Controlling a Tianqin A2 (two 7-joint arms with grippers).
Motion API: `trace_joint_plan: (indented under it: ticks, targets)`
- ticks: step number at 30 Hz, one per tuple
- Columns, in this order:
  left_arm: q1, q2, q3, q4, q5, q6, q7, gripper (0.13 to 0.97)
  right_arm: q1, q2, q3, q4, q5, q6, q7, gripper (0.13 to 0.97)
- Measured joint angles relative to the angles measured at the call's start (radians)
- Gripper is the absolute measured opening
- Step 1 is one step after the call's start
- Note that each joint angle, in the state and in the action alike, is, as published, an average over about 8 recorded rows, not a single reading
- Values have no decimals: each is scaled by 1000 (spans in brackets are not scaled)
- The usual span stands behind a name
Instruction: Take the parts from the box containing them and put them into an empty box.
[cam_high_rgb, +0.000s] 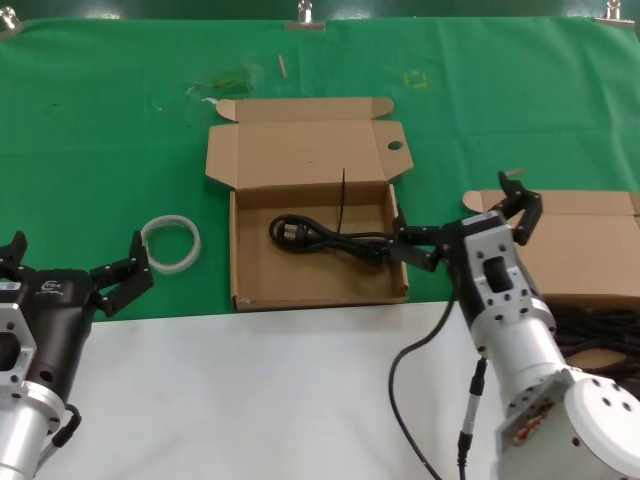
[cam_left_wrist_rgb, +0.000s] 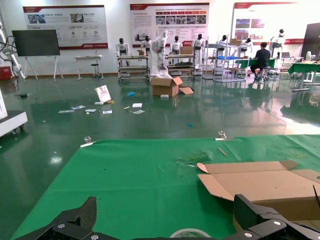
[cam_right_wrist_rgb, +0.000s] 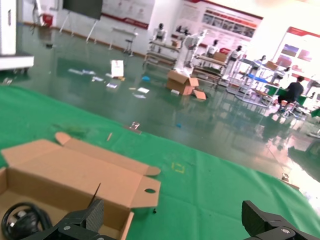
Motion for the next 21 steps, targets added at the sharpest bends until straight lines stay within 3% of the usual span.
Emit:
trace_joint_plan:
  ticks: [6, 21]
  targets:
    - [0, 0, 0, 0, 0, 0, 0, 966, -39, 0, 61, 15, -74, -58, 119, 964]
    - [0, 0, 0, 0, 0, 0, 0, 966, -135, 0, 212, 54, -260, -202, 413, 966]
